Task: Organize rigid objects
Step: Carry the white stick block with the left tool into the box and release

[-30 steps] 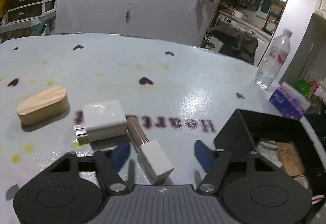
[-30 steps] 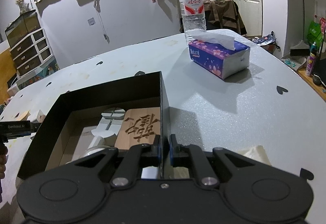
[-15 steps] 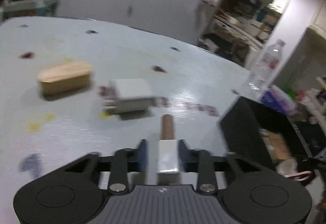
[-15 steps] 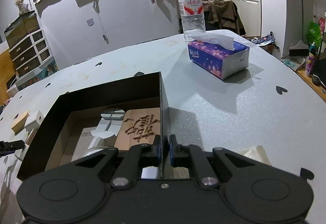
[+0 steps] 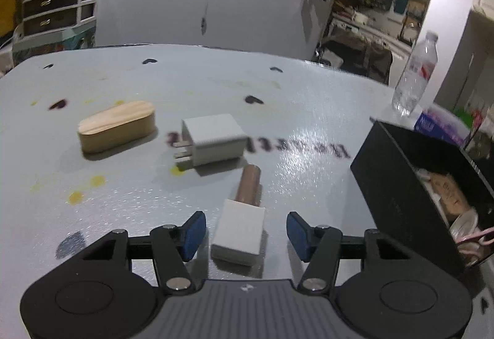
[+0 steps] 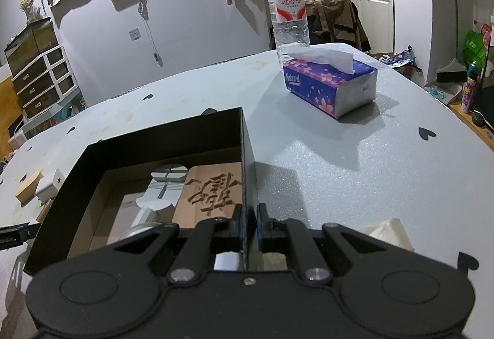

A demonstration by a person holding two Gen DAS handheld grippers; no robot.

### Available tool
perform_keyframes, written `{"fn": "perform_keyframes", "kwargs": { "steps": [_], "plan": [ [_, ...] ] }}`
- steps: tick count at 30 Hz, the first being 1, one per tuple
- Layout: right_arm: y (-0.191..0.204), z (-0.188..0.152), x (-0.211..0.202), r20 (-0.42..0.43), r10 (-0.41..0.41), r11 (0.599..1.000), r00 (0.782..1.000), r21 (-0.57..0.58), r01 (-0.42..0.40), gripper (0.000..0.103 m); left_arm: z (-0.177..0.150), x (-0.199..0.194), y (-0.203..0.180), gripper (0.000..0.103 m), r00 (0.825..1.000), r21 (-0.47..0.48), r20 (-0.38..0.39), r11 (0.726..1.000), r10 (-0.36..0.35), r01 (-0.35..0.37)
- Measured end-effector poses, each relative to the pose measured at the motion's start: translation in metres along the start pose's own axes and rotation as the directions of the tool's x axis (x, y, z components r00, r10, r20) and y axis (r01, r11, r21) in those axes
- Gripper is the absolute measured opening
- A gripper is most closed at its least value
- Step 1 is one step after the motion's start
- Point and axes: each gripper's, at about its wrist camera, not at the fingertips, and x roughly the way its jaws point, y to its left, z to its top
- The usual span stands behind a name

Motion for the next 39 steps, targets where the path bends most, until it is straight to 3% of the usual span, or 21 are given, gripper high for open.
{"fn": "perform_keyframes", "kwargs": {
  "steps": [2, 3, 6, 11, 16, 20, 23, 31, 35, 39],
  "plan": [
    [0.000, 0.000, 0.000, 0.000, 0.001, 1.000, 1.000, 0.000, -0.001, 0.009, 0.000, 0.005, -0.006, 0.034, 0.999, 0.041, 0.008, 0.998, 0.036, -0.036],
    [0.000, 0.000, 0.000, 0.000, 0.003, 1.000, 1.000, 0.002, -0.003, 0.009, 0.001, 0.005, -0.007, 0.033, 0.998, 0.050, 0.007, 0.997, 0.056, -0.056],
    [-0.001, 0.000, 0.001, 0.000, 0.003, 1.000, 1.000, 0.003, -0.003, 0.009, 0.004, 0.001, -0.005, 0.033, 1.000, -0.005, -0.007, 1.000, 0.024, -0.024],
    [-0.001, 0.000, 0.001, 0.000, 0.003, 1.000, 1.000, 0.003, -0.003, 0.009, 0.012, -0.022, -0.020, 0.033, 0.997, -0.048, 0.054, 0.997, -0.061, 0.063],
    [0.000, 0.000, 0.001, 0.001, 0.000, 1.000, 1.000, 0.008, 0.000, 0.009, 0.030, -0.046, -0.053, 0.033, 0.975, -0.045, 0.121, 0.981, -0.184, 0.190],
    [-0.001, -0.001, 0.002, 0.001, 0.001, 1.000, 1.000, 0.012, -0.001, 0.009, 0.036, -0.053, -0.089, 0.033, 0.957, -0.009, 0.133, 0.965, -0.259, 0.262],
    [-0.001, -0.001, 0.002, 0.001, 0.002, 1.000, 1.000, 0.013, -0.002, 0.009, 0.037, -0.048, -0.113, 0.033, 0.949, 0.034, 0.109, 0.955, -0.296, 0.295],
    [-0.001, -0.001, 0.001, 0.005, 0.007, 1.000, 1.000, 0.021, -0.007, 0.009, 0.038, -0.019, -0.155, 0.033, 0.951, 0.132, 0.012, 0.943, -0.310, 0.306],
    [-0.001, -0.001, 0.001, 0.005, 0.010, 1.000, 1.000, 0.021, -0.010, 0.009, 0.040, -0.005, -0.168, 0.033, 0.941, 0.128, -0.033, 0.932, -0.337, 0.338],
    [-0.002, -0.001, 0.001, 0.005, 0.011, 1.000, 1.000, 0.022, -0.011, 0.010, 0.041, 0.007, -0.174, 0.033, 0.919, 0.075, -0.059, 0.916, -0.390, 0.394]
  ]
}}
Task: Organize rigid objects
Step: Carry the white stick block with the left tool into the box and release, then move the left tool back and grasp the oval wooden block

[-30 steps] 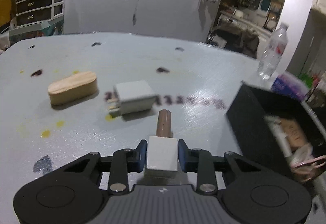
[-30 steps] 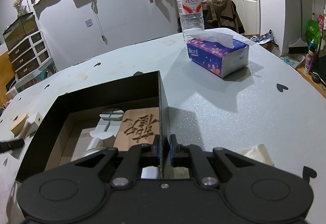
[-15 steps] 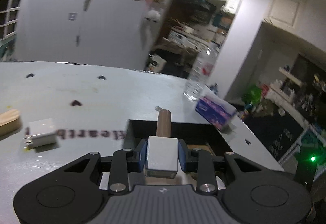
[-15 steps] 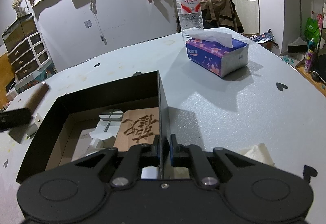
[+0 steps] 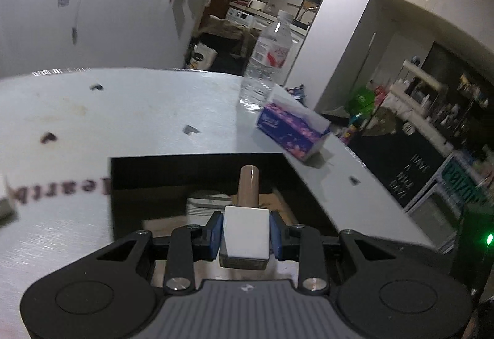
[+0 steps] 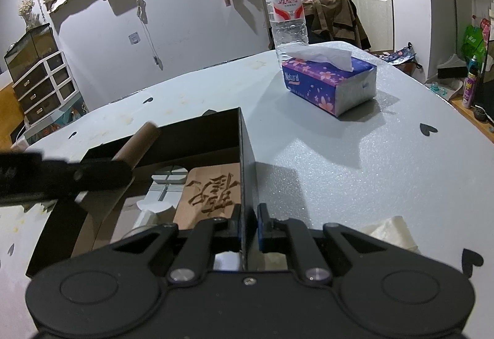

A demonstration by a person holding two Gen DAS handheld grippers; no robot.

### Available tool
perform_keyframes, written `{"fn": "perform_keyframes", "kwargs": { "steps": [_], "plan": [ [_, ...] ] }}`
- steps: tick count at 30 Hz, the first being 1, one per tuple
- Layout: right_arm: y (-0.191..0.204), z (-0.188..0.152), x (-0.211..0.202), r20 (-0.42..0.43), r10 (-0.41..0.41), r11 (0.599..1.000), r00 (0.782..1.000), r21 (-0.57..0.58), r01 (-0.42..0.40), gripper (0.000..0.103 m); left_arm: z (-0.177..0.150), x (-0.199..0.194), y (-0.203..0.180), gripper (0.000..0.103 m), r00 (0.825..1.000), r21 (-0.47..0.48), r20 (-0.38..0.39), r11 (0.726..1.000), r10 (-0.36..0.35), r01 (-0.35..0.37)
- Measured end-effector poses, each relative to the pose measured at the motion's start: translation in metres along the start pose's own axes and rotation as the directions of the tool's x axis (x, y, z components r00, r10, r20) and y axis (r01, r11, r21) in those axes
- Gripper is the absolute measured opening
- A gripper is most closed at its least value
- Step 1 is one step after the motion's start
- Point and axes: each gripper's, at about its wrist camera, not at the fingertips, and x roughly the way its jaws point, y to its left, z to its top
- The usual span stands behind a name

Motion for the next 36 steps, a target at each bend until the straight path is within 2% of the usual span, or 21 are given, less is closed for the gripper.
{"fn": "perform_keyframes", "kwargs": {
  "steps": [2, 6, 9, 11, 13, 26, 29, 33, 36],
  "plan": [
    [0.000, 0.000, 0.000, 0.000, 0.000, 1.000, 1.000, 0.000, 0.000, 0.010, 0.003, 0.006, 0.002, 0.033, 1.000, -0.038, 0.004, 0.999, -0.018, 0.018],
    [0.000, 0.000, 0.000, -0.001, 0.002, 1.000, 1.000, 0.004, -0.002, 0.010, 0.009, 0.016, 0.000, 0.033, 1.000, -0.035, 0.012, 0.999, 0.006, -0.006],
    [0.000, 0.000, 0.000, -0.001, 0.003, 1.000, 1.000, 0.005, -0.003, 0.010, 0.010, 0.026, 0.001, 0.035, 0.999, -0.029, -0.036, 1.000, 0.001, -0.002],
    [0.000, 0.000, 0.000, -0.003, 0.004, 1.000, 1.000, 0.006, -0.004, 0.010, 0.007, 0.030, 0.002, 0.050, 0.998, -0.029, -0.065, 1.000, -0.013, 0.011],
    [0.000, 0.000, 0.000, -0.003, 0.003, 1.000, 1.000, 0.005, -0.003, 0.010, 0.004, 0.029, 0.003, 0.057, 0.997, -0.035, -0.069, 0.999, -0.021, 0.019],
    [0.000, -0.001, 0.001, -0.007, -0.002, 1.000, 1.000, 0.005, 0.002, 0.010, 0.002, 0.000, 0.008, 0.060, 0.999, -0.004, -0.041, 1.000, -0.012, 0.012],
    [0.000, -0.001, 0.002, -0.009, -0.005, 1.000, 1.000, 0.005, 0.005, 0.010, 0.001, -0.010, 0.010, 0.070, 1.000, 0.000, -0.026, 1.000, -0.010, 0.010],
    [0.001, -0.001, 0.002, -0.009, -0.009, 1.000, 1.000, 0.004, 0.009, 0.010, 0.001, -0.024, 0.010, 0.072, 1.000, 0.012, 0.001, 1.000, -0.014, 0.014],
    [0.001, -0.001, 0.002, -0.008, -0.010, 1.000, 1.000, 0.004, 0.010, 0.009, -0.001, -0.039, 0.013, 0.080, 0.999, 0.020, 0.033, 1.000, 0.003, -0.003]
  ]
}}
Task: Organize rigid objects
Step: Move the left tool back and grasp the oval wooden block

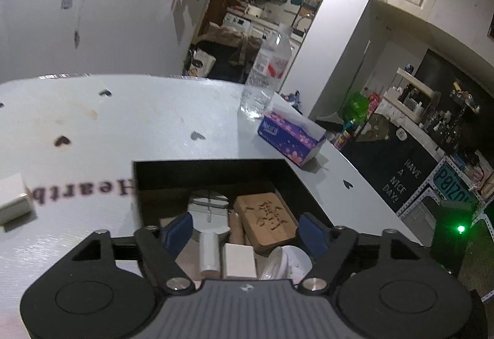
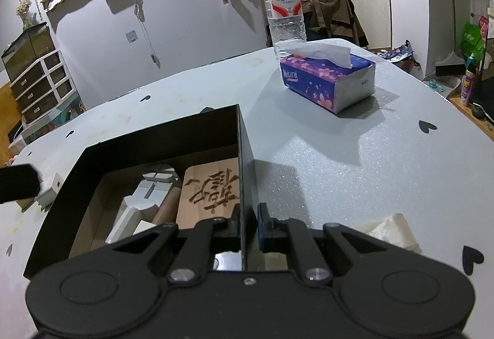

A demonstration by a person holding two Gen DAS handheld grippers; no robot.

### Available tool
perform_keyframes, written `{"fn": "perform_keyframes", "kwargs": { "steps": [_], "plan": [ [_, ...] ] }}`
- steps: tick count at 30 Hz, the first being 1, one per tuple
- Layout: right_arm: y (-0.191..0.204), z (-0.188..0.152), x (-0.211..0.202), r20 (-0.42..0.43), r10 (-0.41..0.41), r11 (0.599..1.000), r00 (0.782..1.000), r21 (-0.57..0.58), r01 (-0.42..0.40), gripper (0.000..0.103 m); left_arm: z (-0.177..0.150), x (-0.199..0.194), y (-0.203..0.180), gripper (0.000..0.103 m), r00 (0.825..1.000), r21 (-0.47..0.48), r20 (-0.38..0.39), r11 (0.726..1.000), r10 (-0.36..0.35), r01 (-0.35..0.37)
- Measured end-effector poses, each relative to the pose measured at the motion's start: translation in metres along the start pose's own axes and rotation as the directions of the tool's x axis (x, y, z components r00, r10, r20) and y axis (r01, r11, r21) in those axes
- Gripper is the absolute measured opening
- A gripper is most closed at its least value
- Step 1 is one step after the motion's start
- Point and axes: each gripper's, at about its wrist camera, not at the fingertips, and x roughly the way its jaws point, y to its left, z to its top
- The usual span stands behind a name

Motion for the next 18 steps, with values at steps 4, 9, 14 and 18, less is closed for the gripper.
{"fn": "perform_keyframes", "kwargs": {
  "steps": [4, 9, 14, 18],
  "plan": [
    [0.000, 0.000, 0.000, 0.001, 0.000, 1.000, 1.000, 0.001, 0.000, 0.009, -0.001, -0.020, 0.007, 0.092, 0.999, -0.008, 0.033, 0.999, 0.037, -0.037],
    [0.000, 0.000, 0.000, 0.000, 0.000, 1.000, 1.000, 0.001, 0.000, 0.009, -0.005, -0.046, 0.020, 0.101, 0.989, -0.029, 0.096, 0.994, 0.110, -0.107],
    [0.000, 0.000, -0.001, -0.001, 0.001, 1.000, 1.000, 0.005, -0.001, 0.009, -0.014, -0.066, 0.042, 0.103, 0.968, -0.080, 0.134, 0.976, 0.212, -0.202],
    [0.000, -0.001, -0.002, -0.001, -0.005, 1.000, 1.000, 0.001, 0.005, 0.009, -0.022, -0.074, 0.065, 0.103, 0.943, -0.147, 0.136, 0.947, 0.305, -0.285]
  ]
}}
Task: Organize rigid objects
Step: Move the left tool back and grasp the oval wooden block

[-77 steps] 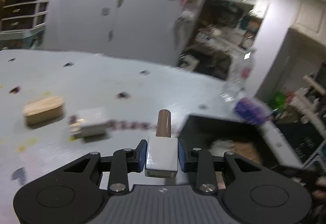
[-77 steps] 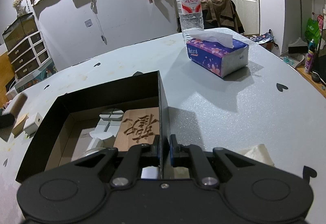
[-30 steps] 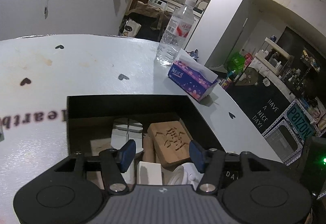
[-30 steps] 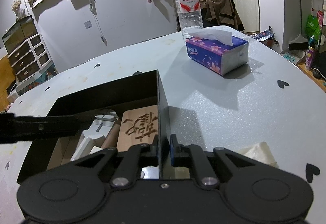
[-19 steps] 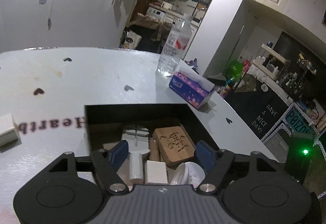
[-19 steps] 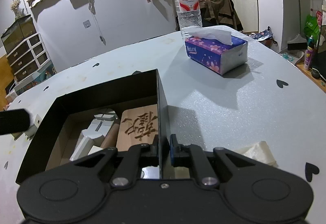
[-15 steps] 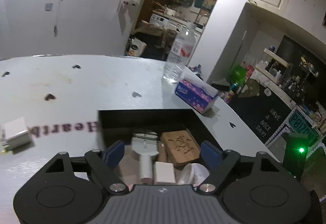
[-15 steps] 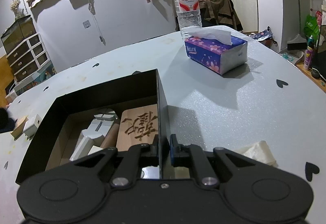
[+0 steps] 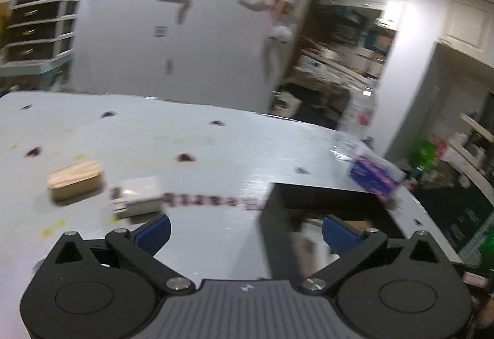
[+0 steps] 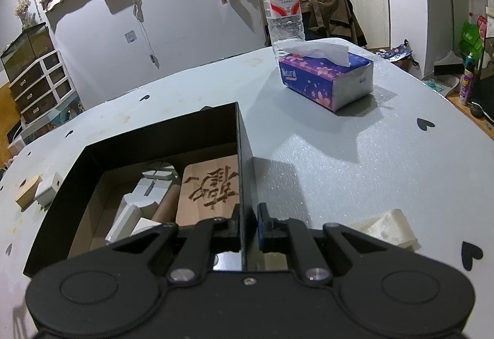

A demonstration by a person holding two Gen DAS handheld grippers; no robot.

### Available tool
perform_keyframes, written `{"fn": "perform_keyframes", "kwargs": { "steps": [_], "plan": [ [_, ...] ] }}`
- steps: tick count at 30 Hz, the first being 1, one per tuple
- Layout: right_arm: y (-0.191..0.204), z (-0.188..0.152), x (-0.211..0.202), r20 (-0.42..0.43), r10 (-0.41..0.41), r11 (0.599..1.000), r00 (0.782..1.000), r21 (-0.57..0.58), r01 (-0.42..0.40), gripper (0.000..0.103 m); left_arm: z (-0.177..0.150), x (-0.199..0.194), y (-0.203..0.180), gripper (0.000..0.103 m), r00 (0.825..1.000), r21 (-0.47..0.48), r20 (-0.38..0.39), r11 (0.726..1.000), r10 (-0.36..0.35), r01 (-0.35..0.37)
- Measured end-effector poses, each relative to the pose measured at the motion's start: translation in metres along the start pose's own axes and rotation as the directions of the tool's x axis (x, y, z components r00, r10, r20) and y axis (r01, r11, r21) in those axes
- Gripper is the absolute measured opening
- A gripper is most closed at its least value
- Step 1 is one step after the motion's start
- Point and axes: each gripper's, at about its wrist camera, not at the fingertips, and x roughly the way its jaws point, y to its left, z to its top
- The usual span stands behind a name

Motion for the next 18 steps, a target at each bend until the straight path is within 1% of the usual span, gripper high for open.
{"fn": "perform_keyframes", "kwargs": {
  "steps": [3, 6, 9, 13, 15, 18],
  "plan": [
    [-0.001, -0.001, 0.000, -0.001, 0.000, 1.000, 1.000, 0.002, 0.000, 0.009, -0.002, 0.002, 0.021, 0.103, 0.996, -0.061, -0.002, 0.994, 0.089, -0.089],
    [-0.001, -0.001, 0.001, -0.004, 0.000, 1.000, 1.000, 0.000, 0.000, 0.009, -0.003, 0.006, 0.044, 0.103, 0.982, -0.123, -0.023, 0.975, 0.185, -0.186],
    [0.000, -0.001, 0.001, -0.007, -0.006, 1.000, 1.000, -0.008, 0.006, 0.009, -0.002, 0.011, 0.065, 0.103, 0.968, -0.174, -0.033, 0.952, 0.250, -0.252],
    [0.001, -0.001, 0.001, -0.009, -0.008, 1.000, 1.000, -0.016, 0.008, 0.009, 0.002, 0.020, 0.086, 0.103, 0.941, -0.240, -0.044, 0.910, 0.336, -0.337],
    [0.001, -0.001, 0.001, -0.009, -0.009, 1.000, 1.000, -0.016, 0.009, 0.009, 0.007, 0.028, 0.097, 0.103, 0.928, -0.285, -0.063, 0.884, 0.368, -0.370],
    [0.001, -0.001, 0.001, -0.012, -0.011, 1.000, 1.000, -0.016, 0.010, 0.009, 0.017, 0.043, 0.111, 0.103, 0.901, -0.340, -0.095, 0.837, 0.422, -0.428]
  ]
}}
